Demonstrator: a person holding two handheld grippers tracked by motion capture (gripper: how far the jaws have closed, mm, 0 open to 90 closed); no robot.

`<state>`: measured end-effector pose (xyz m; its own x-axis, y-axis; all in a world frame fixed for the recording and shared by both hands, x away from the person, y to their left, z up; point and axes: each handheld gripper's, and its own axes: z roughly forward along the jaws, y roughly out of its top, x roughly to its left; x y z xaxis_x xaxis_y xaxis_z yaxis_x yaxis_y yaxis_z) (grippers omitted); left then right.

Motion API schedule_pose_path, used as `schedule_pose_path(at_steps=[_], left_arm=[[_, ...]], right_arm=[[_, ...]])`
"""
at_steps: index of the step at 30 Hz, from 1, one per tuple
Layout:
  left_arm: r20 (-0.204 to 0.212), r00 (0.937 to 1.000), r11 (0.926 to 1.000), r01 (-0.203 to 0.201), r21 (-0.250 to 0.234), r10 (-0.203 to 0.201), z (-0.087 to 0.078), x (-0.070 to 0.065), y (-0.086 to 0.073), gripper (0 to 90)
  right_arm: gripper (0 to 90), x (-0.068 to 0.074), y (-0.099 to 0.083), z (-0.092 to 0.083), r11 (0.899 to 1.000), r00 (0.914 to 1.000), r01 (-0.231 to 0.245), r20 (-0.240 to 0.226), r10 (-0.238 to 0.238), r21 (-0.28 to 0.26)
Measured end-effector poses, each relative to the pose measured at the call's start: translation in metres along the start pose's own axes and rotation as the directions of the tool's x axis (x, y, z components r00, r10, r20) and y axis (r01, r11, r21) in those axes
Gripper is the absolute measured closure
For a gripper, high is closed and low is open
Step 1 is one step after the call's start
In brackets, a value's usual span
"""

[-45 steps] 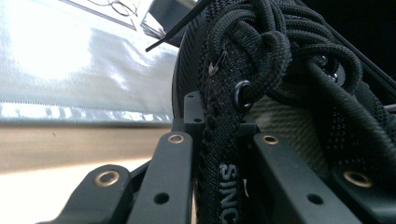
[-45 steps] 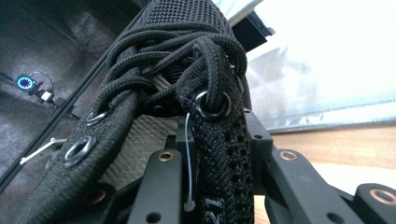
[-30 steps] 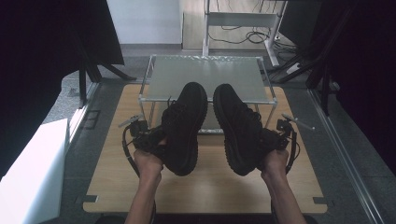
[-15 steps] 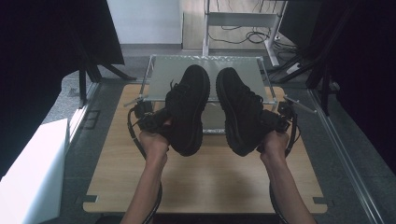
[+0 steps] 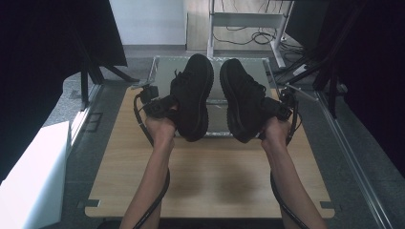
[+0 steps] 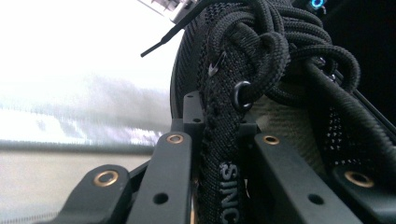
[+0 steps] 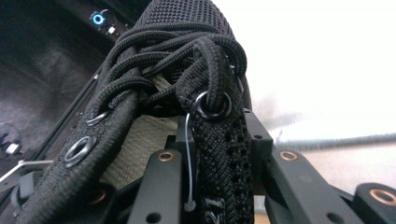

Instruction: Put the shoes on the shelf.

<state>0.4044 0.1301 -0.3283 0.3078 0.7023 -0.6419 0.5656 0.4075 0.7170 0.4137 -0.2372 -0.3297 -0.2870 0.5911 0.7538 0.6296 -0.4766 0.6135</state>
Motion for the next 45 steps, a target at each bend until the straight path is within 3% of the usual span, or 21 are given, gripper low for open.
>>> schedule_pose_path(at_steps=[9, 16, 24, 28, 35, 38, 41, 43, 44, 45], left_arm=[[-0.038, 0.9992, 0.9999, 0.014, 0.001, -0.014, 0.017, 0.003, 0.015, 81.3], [-0.073, 0.9969, 0.9995, 0.029, 0.01, -0.029, 0.033, 0.004, 0.028, 81.2], [-0.128, 0.9915, 0.9994, 0.027, 0.021, -0.025, 0.048, 0.004, 0.044, 81.0], [-0.133, 0.9907, 0.9991, 0.032, 0.03, -0.028, 0.055, 0.004, 0.047, 80.8], [-0.186, 0.9825, 0.9982, 0.0, 0.06, 0.011, 0.066, -0.002, 0.059, 79.5], [-0.217, 0.9751, 0.997, -0.03, 0.072, 0.045, 0.07, -0.006, 0.063, 79.1], [-0.243, 0.9689, 0.995, -0.026, 0.096, 0.049, 0.075, -0.006, 0.067, 77.2], [-0.249, 0.9674, 0.9953, -0.021, 0.095, 0.044, 0.077, -0.005, 0.068, 76.7], [-0.251, 0.967, 0.9952, -0.02, 0.096, 0.044, 0.078, -0.005, 0.068, 75.5], [-0.254, 0.9661, 0.9951, -0.02, 0.097, 0.044, 0.08, -0.005, 0.067, 75.5]], right_arm=[[73.8, 0.004, 0.017, 0.019, 1.0, 0.9996, -0.005, 0.029, 0.005, -0.024], [73.8, -0.001, 0.028, 0.04, 0.999, 0.997, -0.025, 0.073, 0.027, -0.023], [73.7, -0.003, 0.044, 0.058, 1.0, 0.9911, -0.002, 0.133, 0.004, -0.016], [73.8, -0.004, 0.047, 0.064, 1.0, 0.9882, 0.003, 0.153, 0.0, -0.016], [73.7, -0.006, 0.052, 0.076, 0.999, 0.9789, 0.028, 0.203, -0.024, -0.015], [73.4, -0.004, 0.056, 0.079, 0.999, 0.9753, 0.042, 0.218, -0.039, -0.011], [72.0, 0.002, 0.06, 0.084, 0.995, 0.9592, 0.099, 0.266, -0.096, 0.004], [71.5, 0.002, 0.061, 0.085, 0.995, 0.9587, 0.099, 0.268, -0.096, 0.002], [70.7, 0.003, 0.061, 0.088, 0.994, 0.9525, 0.112, 0.284, -0.11, 0.01], [70.7, 0.003, 0.061, 0.088, 0.994, 0.9525, 0.112, 0.284, -0.11, 0.01]])
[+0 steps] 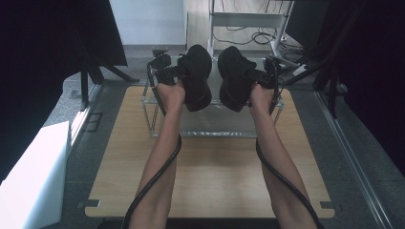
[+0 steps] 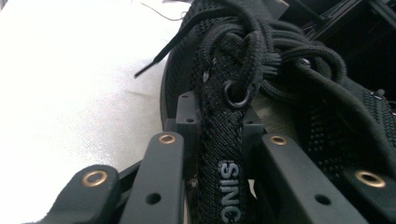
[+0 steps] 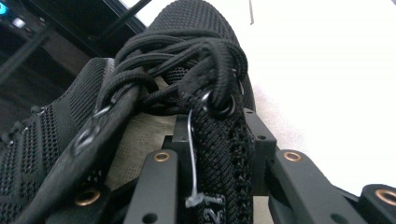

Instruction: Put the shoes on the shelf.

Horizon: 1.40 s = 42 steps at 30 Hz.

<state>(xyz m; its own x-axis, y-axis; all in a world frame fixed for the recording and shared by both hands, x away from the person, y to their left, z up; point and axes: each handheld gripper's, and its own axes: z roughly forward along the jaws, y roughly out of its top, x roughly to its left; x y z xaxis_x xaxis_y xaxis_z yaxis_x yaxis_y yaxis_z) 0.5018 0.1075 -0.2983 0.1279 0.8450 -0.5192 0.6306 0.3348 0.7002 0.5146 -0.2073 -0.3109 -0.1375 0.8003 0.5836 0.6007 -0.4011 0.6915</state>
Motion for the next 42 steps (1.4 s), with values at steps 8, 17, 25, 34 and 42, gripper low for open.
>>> schedule_pose_path(at_steps=[8, 17, 25, 34, 42], left_arm=[[-0.009, 0.9995, 0.9993, -0.03, 0.022, 0.03, 0.007, -0.005, 0.001, 74.6], [0.014, 0.9974, 0.997, -0.071, 0.03, 0.071, 0.018, -0.013, -0.005, 60.3], [0.09, 0.9934, 0.9971, -0.073, 0.021, 0.071, 0.016, -0.009, -0.006, 44.6], [0.151, 0.9806, 0.9921, -0.124, -0.021, 0.125, -0.008, -0.007, -0.009, 41.5], [0.171, 0.9735, 0.9882, -0.146, -0.045, 0.152, -0.039, 0.011, -0.017, 48.1]], right_arm=[[65.1, 0.008, -0.002, 0.006, 0.999, 0.9991, 0.04, 0.013, -0.04, 0.01], [47.0, 0.018, -0.009, 0.015, 0.998, 0.9972, 0.07, -0.026, -0.07, 0.009], [36.1, 0.01, -0.009, 0.013, 0.998, 0.9876, 0.063, -0.143, -0.065, -0.013], [35.0, 0.003, -0.007, -0.006, 0.994, 0.9597, 0.093, -0.261, -0.105, -0.06], [34.5, -0.023, -0.012, -0.03, 0.992, 0.9359, 0.107, -0.329, -0.125, -0.071]])
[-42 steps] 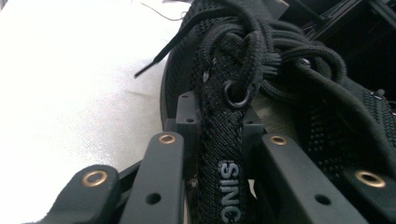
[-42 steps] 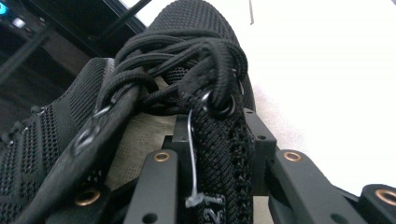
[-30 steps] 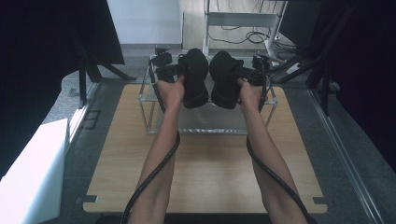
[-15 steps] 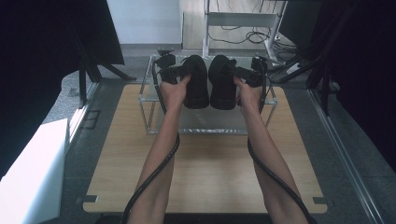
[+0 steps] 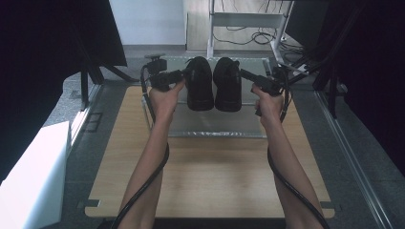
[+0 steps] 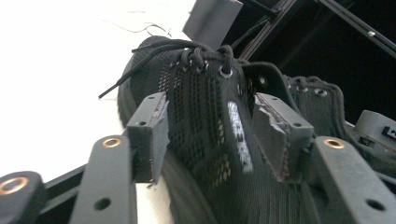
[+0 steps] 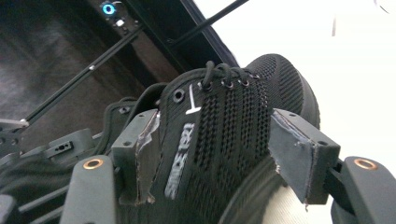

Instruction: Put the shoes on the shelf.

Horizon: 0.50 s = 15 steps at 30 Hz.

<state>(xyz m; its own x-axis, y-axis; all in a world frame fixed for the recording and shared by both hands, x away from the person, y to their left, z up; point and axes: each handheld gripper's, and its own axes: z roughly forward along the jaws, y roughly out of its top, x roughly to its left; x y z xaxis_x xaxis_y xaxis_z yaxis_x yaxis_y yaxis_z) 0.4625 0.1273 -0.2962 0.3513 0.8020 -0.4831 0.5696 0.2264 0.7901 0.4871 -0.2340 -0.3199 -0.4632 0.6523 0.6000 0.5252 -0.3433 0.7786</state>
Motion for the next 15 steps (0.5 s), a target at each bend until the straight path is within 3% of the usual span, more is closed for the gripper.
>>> schedule_pose_path(at_steps=[6, 11, 15], left_arm=[[0.037, 0.9993, 0.9999, -0.01, -0.007, 0.01, -0.018, 0.004, -0.022, 54.3], [0.063, 0.9971, 0.9991, -0.042, -0.008, 0.043, -0.029, 0.003, -0.044, 59.6], [0.113, 0.9929, 0.9993, -0.037, -0.006, 0.038, -0.035, 0.003, -0.063, 63.8]], right_arm=[[36.2, -0.003, -0.013, -0.021, 1.0, 0.9989, 0.015, -0.044, -0.015, 0.009], [52.6, -0.001, -0.037, -0.04, 0.999, 0.9944, 0.02, -0.105, -0.016, 0.038], [59.3, -0.001, -0.052, -0.047, 0.999, 0.9935, 0.021, -0.113, -0.016, 0.043]])
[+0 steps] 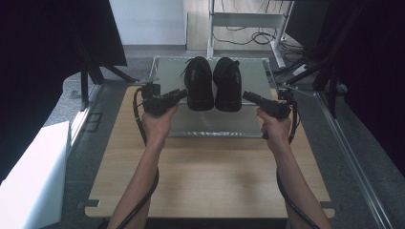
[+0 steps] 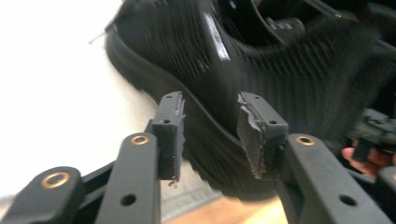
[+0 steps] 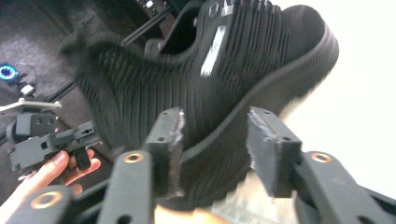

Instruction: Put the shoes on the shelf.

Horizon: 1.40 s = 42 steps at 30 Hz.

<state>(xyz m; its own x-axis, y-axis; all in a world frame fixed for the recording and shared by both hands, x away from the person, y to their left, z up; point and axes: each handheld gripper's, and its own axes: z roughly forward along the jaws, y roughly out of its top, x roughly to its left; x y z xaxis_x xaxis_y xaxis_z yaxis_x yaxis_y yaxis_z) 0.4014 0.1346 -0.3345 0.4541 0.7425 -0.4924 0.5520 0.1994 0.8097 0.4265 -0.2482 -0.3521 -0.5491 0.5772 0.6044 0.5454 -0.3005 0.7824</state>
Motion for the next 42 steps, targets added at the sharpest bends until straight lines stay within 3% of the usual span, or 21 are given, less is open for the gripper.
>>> schedule_pose_path(at_steps=[1, 5, 9, 17, 23, 28, 33, 42], left_arm=[[0.009, 1.0, 1.0, -0.002, 0.003, 0.002, -0.001, -0.001, -0.004, 67.1], [0.049, 0.9988, 1.0, -0.004, 0.008, 0.003, -0.005, -0.005, -0.019, 71.4], [0.095, 0.9954, 1.0, 0.001, 0.009, -0.002, -0.006, -0.011, -0.04, 79.8], [0.111, 0.9937, 0.9994, -0.023, 0.026, 0.02, 0.003, -0.02, -0.051, 84.3], [0.091, 0.9945, 0.9983, -0.055, 0.022, 0.052, 0.008, -0.021, -0.045, 86.7], [0.08, 0.9959, 0.9987, -0.045, 0.025, 0.043, 0.013, -0.018, -0.042, 86.8], [0.078, 0.9964, 0.999, -0.035, 0.027, 0.033, 0.021, -0.016, -0.038, 86.8], [0.047, 0.9987, 0.9993, -0.022, 0.03, 0.021, 0.035, -0.011, -0.031, 86.8]], right_arm=[[65.2, 0.0, -0.01, -0.004, 1.0, 0.9995, -0.018, -0.025, 0.018, -0.01], [71.9, 0.003, -0.023, -0.009, 0.999, 0.9982, -0.035, -0.05, 0.033, -0.022], [80.3, 0.01, -0.04, -0.012, 0.999, 0.9931, -0.048, -0.108, 0.046, -0.022], [86.2, 0.021, -0.056, 0.001, 0.999, 0.9898, -0.037, -0.137, 0.039, 0.02], [87.8, 0.021, -0.06, 0.013, 0.999, 0.9905, -0.048, -0.128, 0.049, 0.012], [89.4, 0.022, -0.059, 0.018, 0.999, 0.9944, -0.036, -0.1, 0.036, 0.005], [89.4, 0.015, -0.056, 0.023, 0.997, 0.9935, -0.073, -0.088, 0.072, -0.01], [89.5, 0.007, -0.05, 0.034, 0.997, 0.9959, -0.076, -0.051, 0.075, -0.01]])
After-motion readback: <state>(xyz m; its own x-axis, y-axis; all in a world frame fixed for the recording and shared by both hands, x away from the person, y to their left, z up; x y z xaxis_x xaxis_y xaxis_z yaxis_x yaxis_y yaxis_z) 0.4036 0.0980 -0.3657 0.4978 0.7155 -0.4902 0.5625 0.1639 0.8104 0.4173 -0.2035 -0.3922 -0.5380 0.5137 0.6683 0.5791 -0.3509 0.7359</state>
